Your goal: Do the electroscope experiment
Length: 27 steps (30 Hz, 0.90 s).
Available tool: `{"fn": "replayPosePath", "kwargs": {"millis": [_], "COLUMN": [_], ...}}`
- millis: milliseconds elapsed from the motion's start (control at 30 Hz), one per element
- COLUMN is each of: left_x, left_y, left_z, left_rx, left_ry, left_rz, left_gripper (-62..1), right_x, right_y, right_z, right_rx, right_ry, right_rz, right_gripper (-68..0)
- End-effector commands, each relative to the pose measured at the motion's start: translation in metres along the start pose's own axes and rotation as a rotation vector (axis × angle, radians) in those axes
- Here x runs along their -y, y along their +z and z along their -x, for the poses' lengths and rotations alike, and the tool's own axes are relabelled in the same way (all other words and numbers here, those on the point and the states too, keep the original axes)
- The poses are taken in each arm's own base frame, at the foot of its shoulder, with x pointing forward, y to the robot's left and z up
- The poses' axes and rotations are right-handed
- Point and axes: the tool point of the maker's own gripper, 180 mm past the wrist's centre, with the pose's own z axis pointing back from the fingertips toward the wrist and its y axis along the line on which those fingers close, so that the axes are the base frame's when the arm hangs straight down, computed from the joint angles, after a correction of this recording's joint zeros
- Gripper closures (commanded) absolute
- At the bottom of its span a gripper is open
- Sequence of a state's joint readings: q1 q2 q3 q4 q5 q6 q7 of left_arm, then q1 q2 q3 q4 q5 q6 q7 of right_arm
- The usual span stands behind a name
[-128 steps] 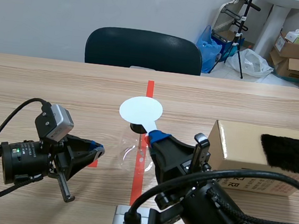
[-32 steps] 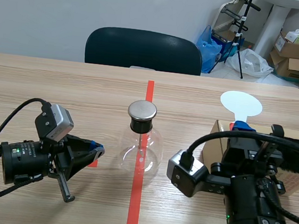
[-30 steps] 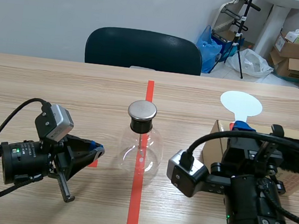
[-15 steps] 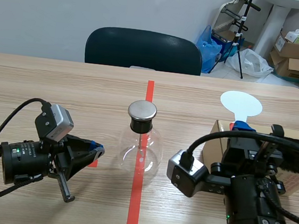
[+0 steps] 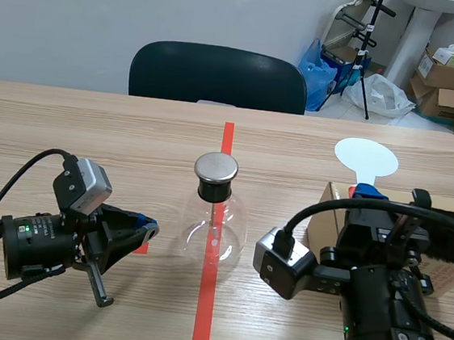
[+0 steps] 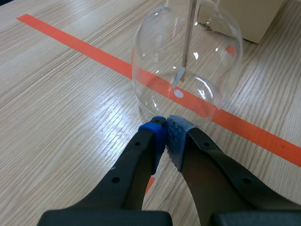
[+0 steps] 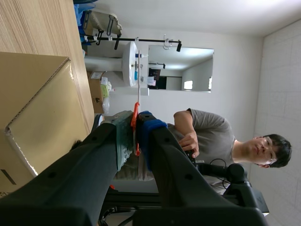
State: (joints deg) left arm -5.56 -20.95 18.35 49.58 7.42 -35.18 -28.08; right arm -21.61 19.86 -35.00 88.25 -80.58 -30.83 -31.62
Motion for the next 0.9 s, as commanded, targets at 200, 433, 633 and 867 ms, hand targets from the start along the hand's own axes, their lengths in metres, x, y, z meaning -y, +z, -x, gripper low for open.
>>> {"fn": "replayPosePath", "kwargs": {"millis": [200, 433, 633, 867], "left_x": [-0.0033, -0.0032, -0.0032, -0.0032], "left_y": [-0.0021, -0.0017, -0.0017, -0.0017], "left_z": [-0.0183, -0.0224, -0.0223, -0.0223], "left_rx": [0.075, 0.097, 0.097, 0.097], "left_ry": [-0.003, -0.003, -0.003, -0.003], "left_rz": [-0.007, -0.007, -0.007, -0.007], "left_gripper": [-3.2, -3.2, -3.2, -3.2], "right_x": [0.0075, 0.0075, 0.0075, 0.0075], "right_y": [-0.0047, -0.0047, -0.0047, -0.0047], "right_z": [0.0029, 0.0029, 0.0029, 0.0029], "right_rx": [0.000, 0.000, 0.000, 0.000], "right_ry": [0.005, 0.005, 0.005, 0.005], "right_rz": [0.033, 0.033, 0.033, 0.033], "right_gripper": [-1.0, -1.0, -1.0, -1.0]}}
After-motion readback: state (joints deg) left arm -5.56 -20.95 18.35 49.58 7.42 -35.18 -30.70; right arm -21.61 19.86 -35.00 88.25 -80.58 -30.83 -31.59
